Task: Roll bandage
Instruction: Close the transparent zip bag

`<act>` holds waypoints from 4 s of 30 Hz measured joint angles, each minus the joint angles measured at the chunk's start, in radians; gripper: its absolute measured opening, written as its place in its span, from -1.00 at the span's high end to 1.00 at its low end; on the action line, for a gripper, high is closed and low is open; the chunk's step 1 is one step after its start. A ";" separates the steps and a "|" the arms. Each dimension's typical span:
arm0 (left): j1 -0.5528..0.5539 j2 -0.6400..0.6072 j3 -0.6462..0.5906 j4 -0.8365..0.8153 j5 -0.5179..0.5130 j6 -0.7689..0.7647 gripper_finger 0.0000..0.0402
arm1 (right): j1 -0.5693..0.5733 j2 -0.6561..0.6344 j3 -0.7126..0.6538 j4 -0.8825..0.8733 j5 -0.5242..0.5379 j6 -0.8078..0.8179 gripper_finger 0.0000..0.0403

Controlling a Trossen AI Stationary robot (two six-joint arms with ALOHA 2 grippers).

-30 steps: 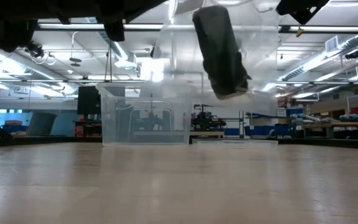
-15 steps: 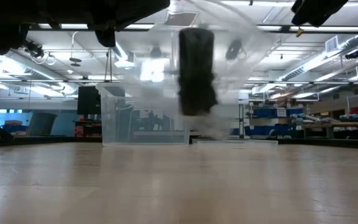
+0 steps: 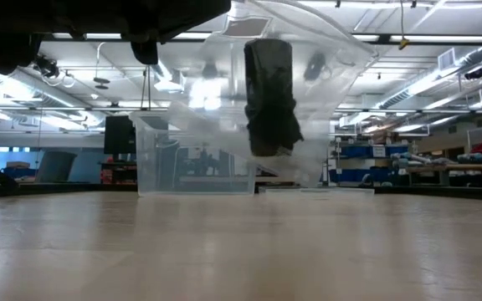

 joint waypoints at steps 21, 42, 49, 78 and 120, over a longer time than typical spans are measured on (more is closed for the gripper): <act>0.034 0.000 0.001 -0.094 0.003 -0.079 1.00 | -0.128 0.293 0.219 -0.178 -0.123 -0.008 0.43; 0.041 0.001 0.001 -0.115 0.018 -0.105 1.00 | -0.170 0.305 0.223 -0.195 -0.233 0.004 0.83; 0.043 0.000 0.002 -0.105 0.018 -0.106 1.00 | -0.175 0.310 0.223 -0.200 -0.247 0.019 0.61; 0.044 -0.002 0.006 -0.011 0.009 -0.033 1.00 | -0.150 0.314 0.219 -0.340 -0.242 0.079 0.95; 0.135 -0.118 0.130 -0.700 0.330 -0.333 0.38 | -0.135 0.306 0.222 -0.331 -0.254 0.067 0.95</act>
